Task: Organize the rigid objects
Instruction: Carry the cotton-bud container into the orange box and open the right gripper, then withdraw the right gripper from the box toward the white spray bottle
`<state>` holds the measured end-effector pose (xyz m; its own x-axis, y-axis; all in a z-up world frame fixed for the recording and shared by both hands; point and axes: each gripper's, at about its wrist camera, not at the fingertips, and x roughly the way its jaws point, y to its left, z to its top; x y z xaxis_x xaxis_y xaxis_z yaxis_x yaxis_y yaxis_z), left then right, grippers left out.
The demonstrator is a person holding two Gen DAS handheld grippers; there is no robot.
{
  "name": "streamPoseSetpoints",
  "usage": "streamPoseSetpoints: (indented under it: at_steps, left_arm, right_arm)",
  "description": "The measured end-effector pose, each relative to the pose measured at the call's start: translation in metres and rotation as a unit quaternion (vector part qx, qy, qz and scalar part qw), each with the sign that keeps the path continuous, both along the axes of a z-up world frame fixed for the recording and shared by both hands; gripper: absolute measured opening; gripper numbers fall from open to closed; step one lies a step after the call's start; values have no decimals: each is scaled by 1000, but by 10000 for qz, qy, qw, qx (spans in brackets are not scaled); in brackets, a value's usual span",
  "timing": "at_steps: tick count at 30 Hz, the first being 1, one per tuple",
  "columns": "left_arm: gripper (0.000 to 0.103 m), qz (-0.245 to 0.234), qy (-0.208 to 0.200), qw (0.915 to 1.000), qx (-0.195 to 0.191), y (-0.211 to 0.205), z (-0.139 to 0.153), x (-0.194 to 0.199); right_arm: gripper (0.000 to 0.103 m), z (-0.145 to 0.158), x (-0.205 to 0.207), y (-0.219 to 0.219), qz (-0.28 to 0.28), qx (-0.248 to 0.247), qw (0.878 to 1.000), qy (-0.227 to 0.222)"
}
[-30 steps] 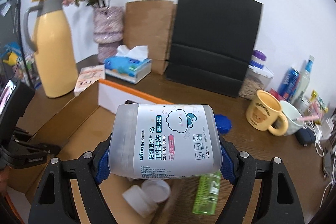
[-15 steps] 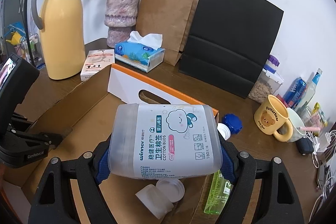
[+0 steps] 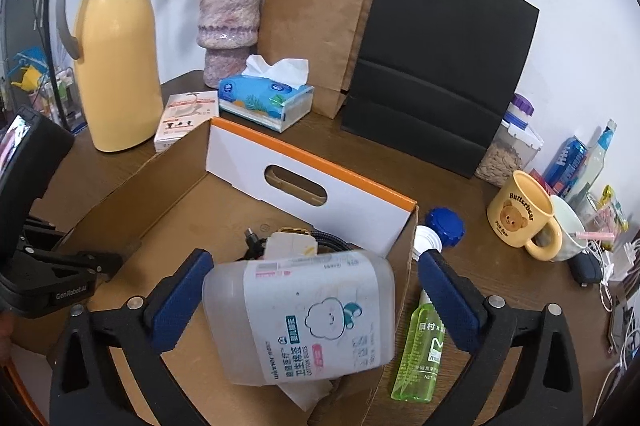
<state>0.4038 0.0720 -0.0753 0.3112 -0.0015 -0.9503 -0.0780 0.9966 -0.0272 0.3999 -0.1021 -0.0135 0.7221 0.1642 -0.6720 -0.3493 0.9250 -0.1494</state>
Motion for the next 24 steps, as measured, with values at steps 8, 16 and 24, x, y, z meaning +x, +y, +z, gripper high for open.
streamPoseSetpoints:
  at_steps: [8, 16, 24]
  left_arm:
    - [4, -1, 1, 10000, 0, 0, 0, 0]
    - [4, 0, 1, 10000, -1, 0, 0, 0]
    - [4, 0, 1, 10000, -1, 0, 0, 0]
  right_arm:
    - [103, 0, -1, 0, -42, 49, 10000, -24]
    - [103, 3, -2, -4, -48, 90, 9999, -53]
    - [103, 5, -4, -7, -80, 117, 9999, -79]
